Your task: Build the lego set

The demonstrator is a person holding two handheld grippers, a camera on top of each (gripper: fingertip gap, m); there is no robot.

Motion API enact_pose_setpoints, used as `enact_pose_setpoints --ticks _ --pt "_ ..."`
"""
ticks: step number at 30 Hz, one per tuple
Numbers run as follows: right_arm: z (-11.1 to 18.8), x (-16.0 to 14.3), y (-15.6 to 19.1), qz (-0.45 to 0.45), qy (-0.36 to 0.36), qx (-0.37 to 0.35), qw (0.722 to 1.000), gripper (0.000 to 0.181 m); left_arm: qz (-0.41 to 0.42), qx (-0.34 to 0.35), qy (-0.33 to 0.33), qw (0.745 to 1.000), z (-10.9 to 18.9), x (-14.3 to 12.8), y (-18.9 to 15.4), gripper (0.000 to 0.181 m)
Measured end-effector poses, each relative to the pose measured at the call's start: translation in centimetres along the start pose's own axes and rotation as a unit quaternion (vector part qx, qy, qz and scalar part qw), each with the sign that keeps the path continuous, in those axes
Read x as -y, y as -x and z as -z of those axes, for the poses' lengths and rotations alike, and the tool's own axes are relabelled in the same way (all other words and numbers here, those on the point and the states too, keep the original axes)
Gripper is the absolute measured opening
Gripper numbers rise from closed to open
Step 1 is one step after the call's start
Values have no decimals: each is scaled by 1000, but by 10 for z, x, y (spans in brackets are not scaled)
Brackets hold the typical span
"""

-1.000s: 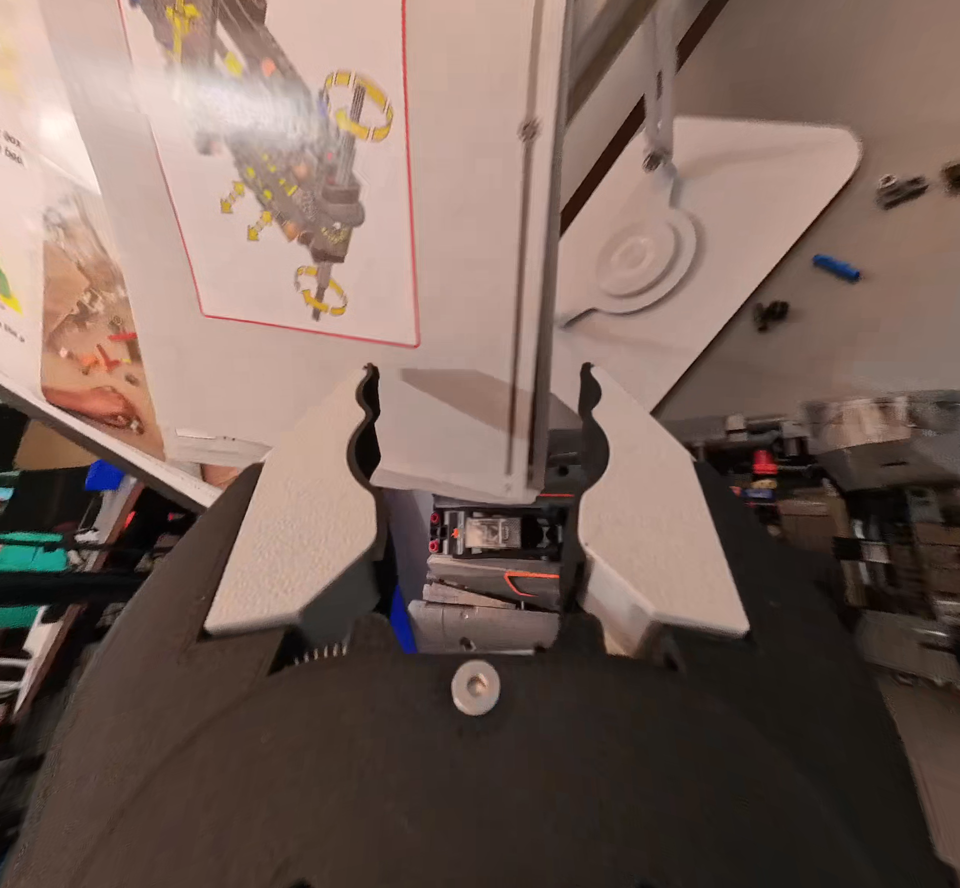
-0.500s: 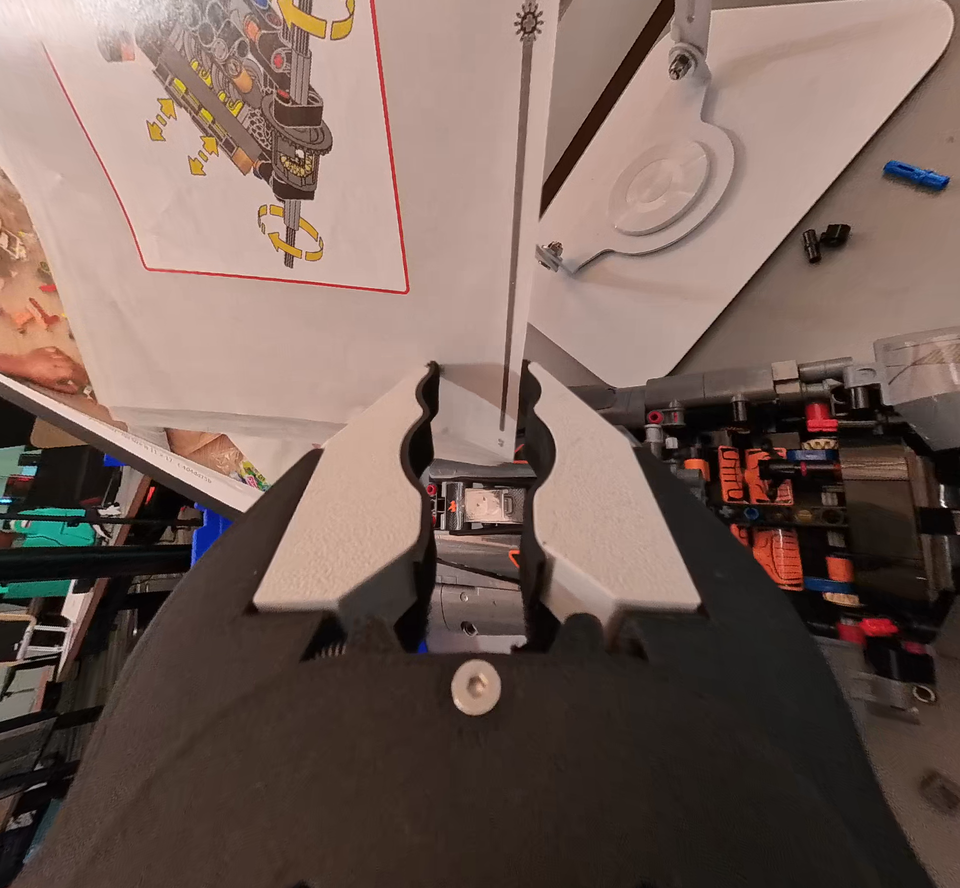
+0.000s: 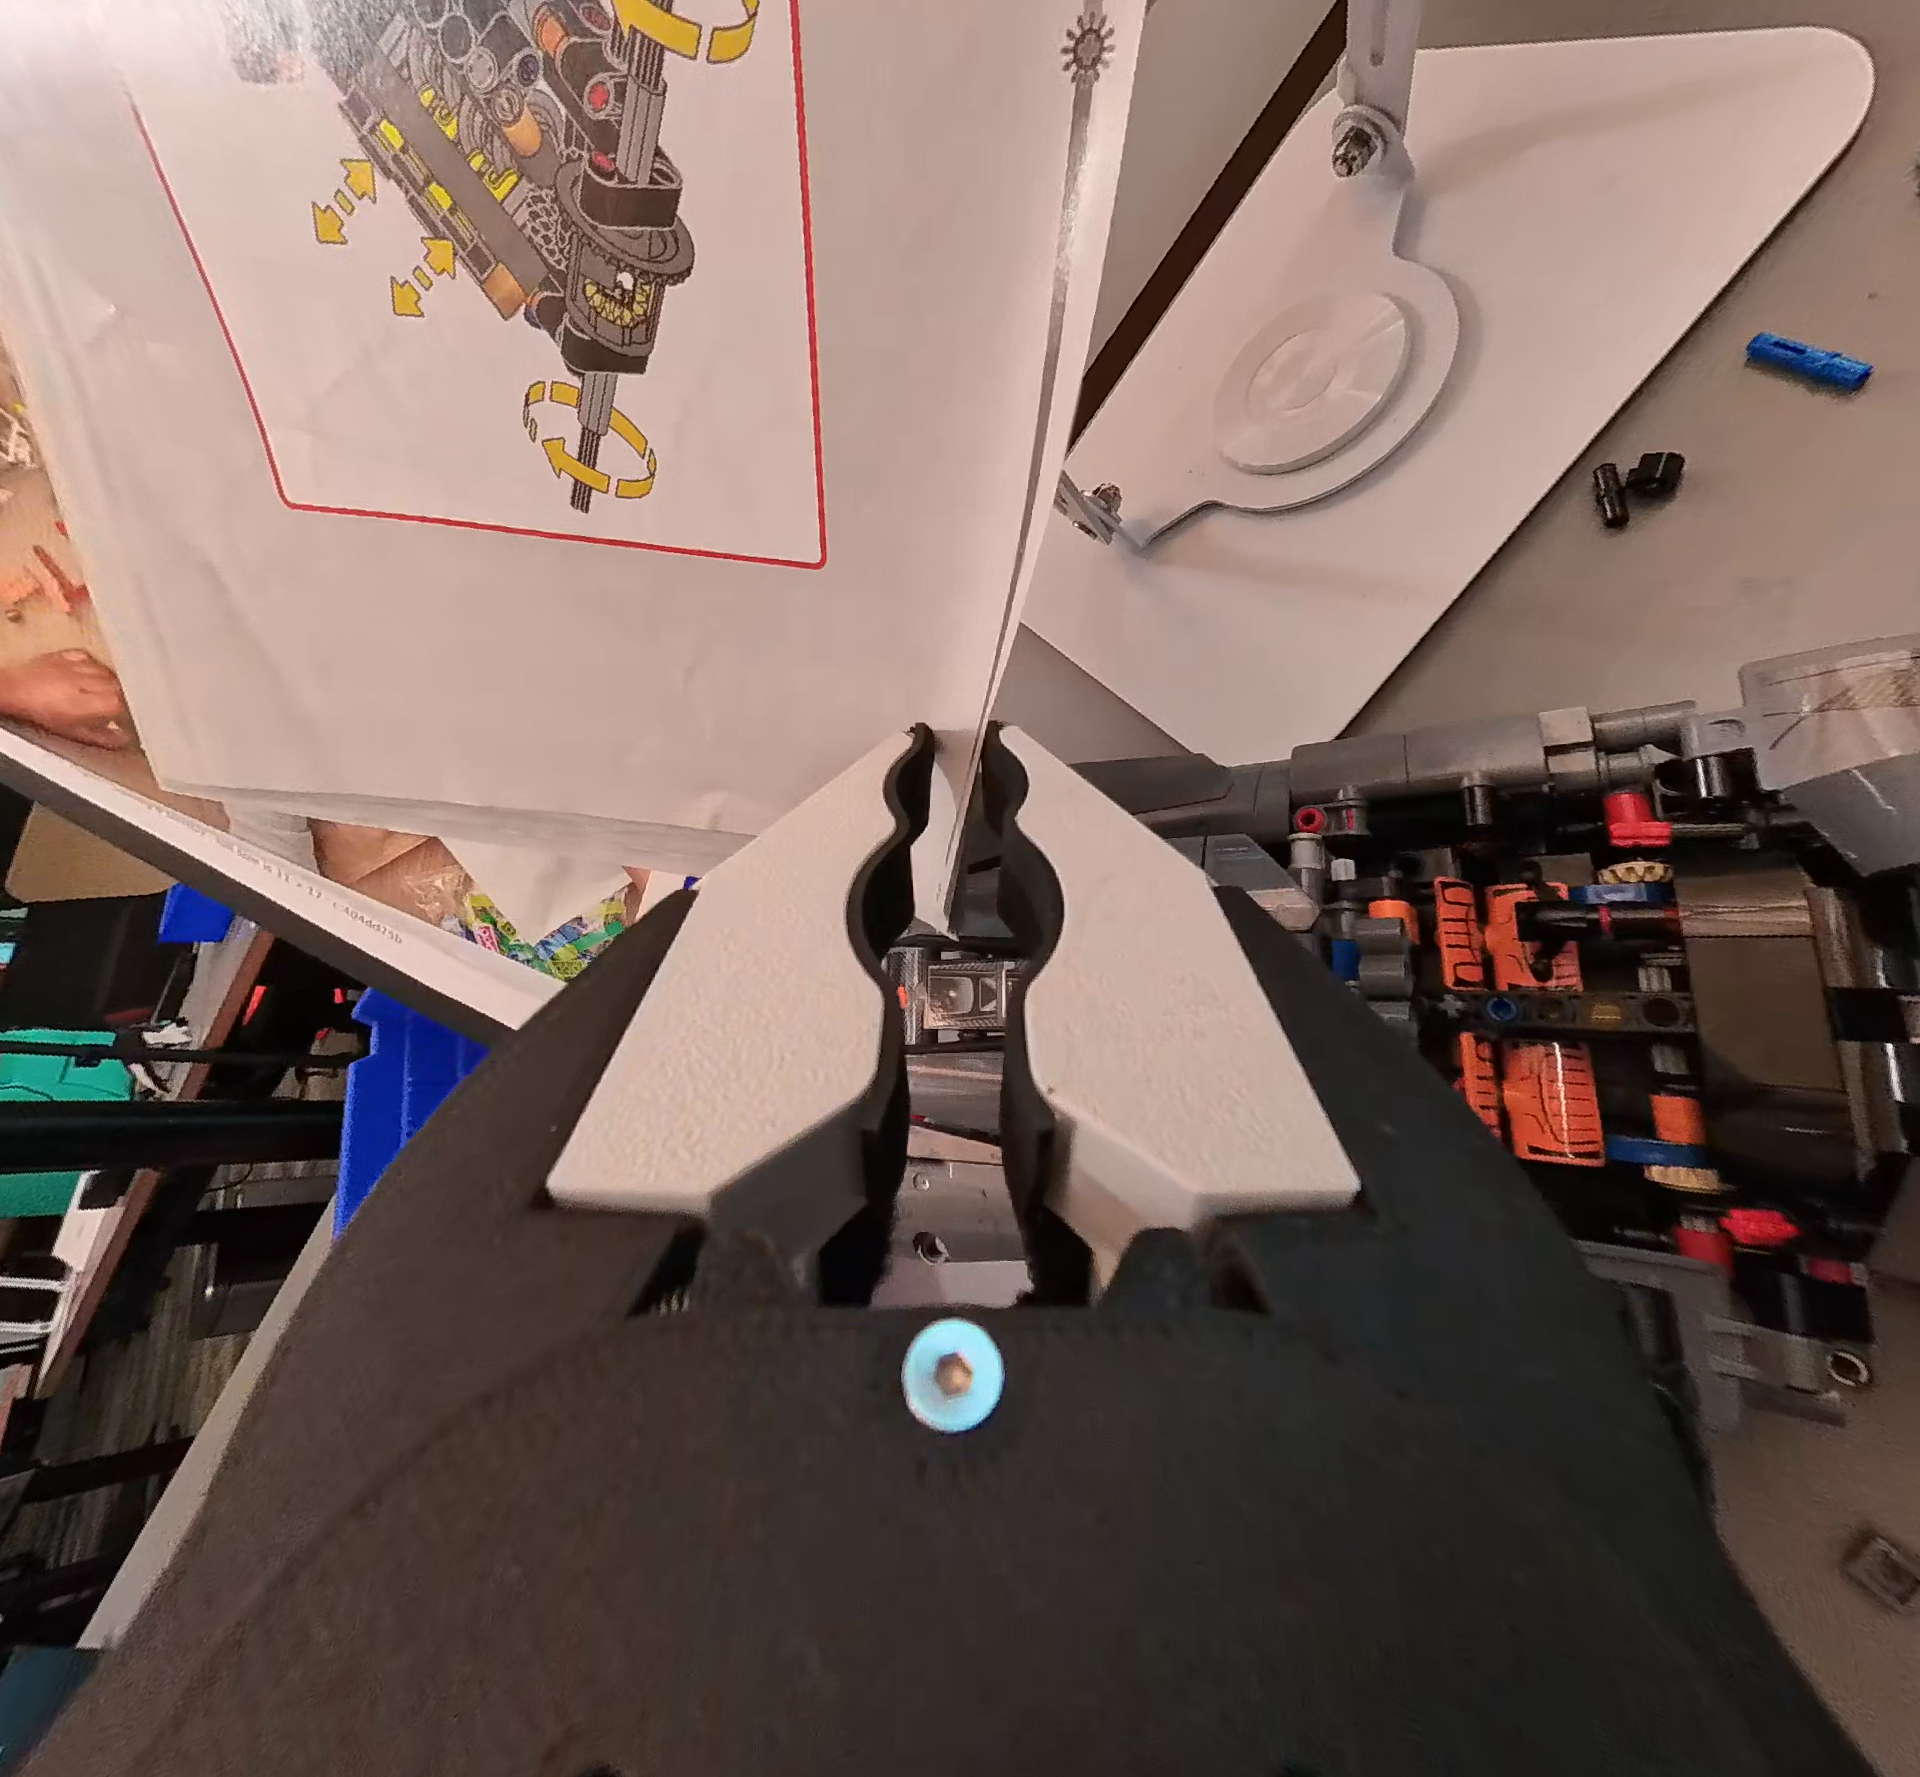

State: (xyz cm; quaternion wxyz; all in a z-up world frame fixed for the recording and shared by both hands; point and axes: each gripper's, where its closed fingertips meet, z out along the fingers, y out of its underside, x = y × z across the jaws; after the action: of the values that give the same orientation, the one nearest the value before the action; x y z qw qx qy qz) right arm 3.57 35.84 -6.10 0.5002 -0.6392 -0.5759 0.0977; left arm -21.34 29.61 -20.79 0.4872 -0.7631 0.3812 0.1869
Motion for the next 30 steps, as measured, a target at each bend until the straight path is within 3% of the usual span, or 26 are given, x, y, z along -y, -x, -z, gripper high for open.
enact_pose_setpoints --ticks 4,9,16,18,19,20,22,24,27,30 --pt "-16 -30 -51 -54 -15 -92 994 95 8 3 1 1000 -1 -2 3 7" --pt "-48 -69 -58 -47 37 -127 990 89 12 9 6 1000 -3 -6 7 7" --pt "-54 -57 -44 -40 2 -127 991 22 21 10 5 1000 -2 -8 11 8" --pt "-59 -54 -38 -41 -2 -121 992 18 21 10 6 1000 -2 -9 11 8" --pt "-60 -53 -36 -41 2 -117 992 3 19 12 5 1000 -1 -8 12 8" --pt "-59 -50 -32 -47 -4 -104 993 6 16 13 5 1000 0 -7 12 8" --pt "-56 -41 -26 -52 -23 -70 996 54 10 13 6 1000 2 -5 12 8" --pt "-51 -56 -14 2 36 -27 999 102 9 9 9 1000 2 -4 11 8" --pt "-35 -86 -26 130 111 -69 983 107 10 6 10 1000 -1 -6 9 9" --pt "-33 -106 -37 139 126 -79 979 82 15 3 6 1000 -1 -6 9 9"
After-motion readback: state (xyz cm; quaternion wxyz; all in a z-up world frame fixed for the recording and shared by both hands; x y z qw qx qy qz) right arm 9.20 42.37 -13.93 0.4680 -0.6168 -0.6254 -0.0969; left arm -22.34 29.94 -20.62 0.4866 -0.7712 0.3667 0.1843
